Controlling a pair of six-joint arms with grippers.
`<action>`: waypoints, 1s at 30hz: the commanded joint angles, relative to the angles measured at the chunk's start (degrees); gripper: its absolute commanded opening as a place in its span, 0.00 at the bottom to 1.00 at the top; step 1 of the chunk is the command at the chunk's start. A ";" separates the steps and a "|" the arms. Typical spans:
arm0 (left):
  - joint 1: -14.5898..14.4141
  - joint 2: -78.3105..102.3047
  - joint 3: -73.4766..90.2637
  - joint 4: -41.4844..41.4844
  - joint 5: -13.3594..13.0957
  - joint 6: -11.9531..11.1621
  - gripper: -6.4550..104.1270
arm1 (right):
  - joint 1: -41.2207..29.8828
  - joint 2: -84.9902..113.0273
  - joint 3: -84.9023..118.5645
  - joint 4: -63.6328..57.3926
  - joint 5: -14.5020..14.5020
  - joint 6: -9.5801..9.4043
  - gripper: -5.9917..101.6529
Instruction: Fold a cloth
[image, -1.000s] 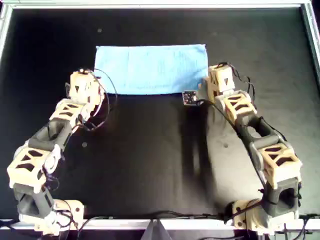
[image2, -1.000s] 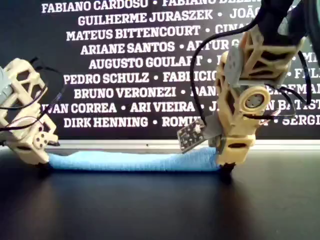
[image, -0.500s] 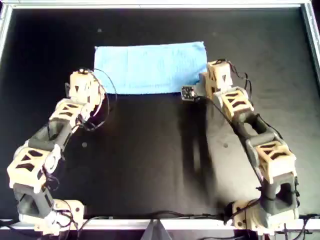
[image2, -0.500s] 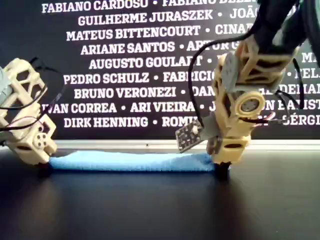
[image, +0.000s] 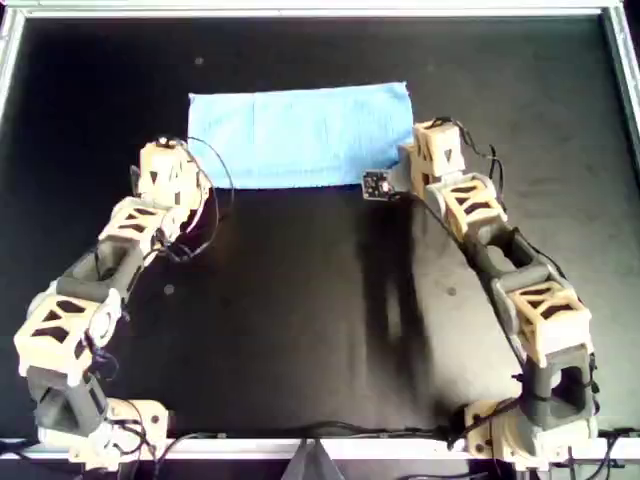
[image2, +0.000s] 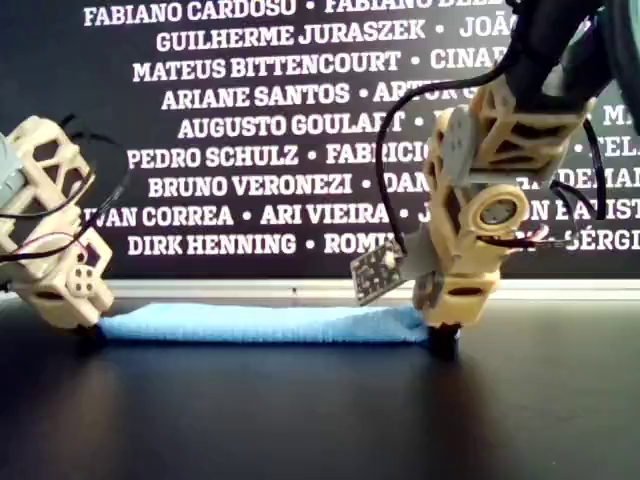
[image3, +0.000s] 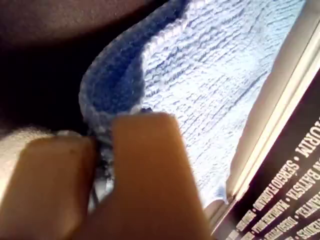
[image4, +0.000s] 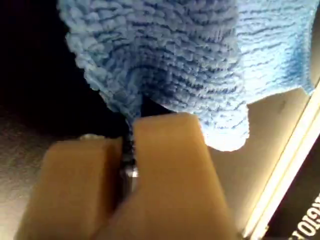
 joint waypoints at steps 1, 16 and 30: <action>-1.23 6.59 1.41 0.53 0.53 0.26 0.04 | -0.18 11.87 4.92 0.35 -0.26 0.26 0.04; -1.32 27.25 21.88 0.53 0.62 0.09 0.04 | 0.18 26.19 23.47 0.35 -0.26 0.26 0.04; -4.75 31.64 32.96 0.53 0.70 0.18 0.04 | 0.18 45.18 43.07 0.26 -0.26 0.18 0.04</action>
